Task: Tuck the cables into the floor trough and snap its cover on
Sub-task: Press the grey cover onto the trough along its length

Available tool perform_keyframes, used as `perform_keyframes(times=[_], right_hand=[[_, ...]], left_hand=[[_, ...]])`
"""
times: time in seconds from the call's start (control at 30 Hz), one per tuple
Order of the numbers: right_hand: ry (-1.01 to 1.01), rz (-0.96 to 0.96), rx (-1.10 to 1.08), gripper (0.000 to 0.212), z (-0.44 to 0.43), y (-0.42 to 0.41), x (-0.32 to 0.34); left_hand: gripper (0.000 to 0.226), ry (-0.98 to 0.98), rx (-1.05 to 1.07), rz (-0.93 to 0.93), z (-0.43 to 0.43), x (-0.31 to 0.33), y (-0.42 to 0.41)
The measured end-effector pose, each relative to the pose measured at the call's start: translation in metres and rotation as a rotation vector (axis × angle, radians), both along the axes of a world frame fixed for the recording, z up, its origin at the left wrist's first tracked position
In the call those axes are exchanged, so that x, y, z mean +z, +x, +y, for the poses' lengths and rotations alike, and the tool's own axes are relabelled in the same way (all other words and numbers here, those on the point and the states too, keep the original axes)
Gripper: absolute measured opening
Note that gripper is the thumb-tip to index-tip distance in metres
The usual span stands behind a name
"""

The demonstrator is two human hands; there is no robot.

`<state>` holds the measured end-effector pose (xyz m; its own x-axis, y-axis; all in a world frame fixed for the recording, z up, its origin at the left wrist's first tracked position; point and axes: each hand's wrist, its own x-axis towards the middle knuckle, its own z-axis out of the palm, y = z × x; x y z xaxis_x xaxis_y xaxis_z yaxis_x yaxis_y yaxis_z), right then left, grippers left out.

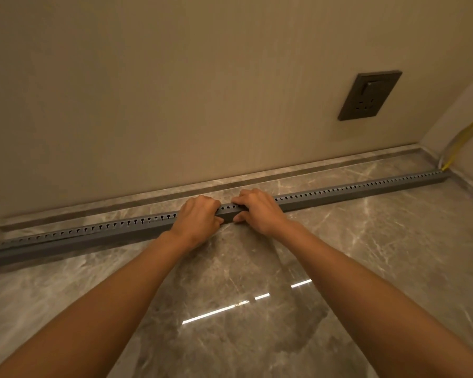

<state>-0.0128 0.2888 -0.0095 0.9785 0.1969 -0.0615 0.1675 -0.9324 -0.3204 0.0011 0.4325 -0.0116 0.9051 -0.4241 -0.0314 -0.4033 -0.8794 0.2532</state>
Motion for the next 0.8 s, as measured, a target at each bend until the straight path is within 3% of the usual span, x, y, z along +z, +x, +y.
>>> perform_keyframes(times=[0.17, 0.47, 0.8], right_hand=[[-0.006, 0.034, 0.002, 0.028, 0.0, 0.002, 0.003], [-0.054, 0.065, 0.047, 0.036, 0.025, 0.005, 0.003], [-0.055, 0.031, 0.07, 0.029, 0.046, 0.005, 0.004]], left_hand=[[0.024, -0.05, 0.009, 0.048, 0.004, 0.001, 0.001], [0.03, 0.1, 0.113, 0.232, 0.05, 0.015, 0.008], [0.025, 0.125, 0.048, 0.11, 0.049, 0.011, 0.005]])
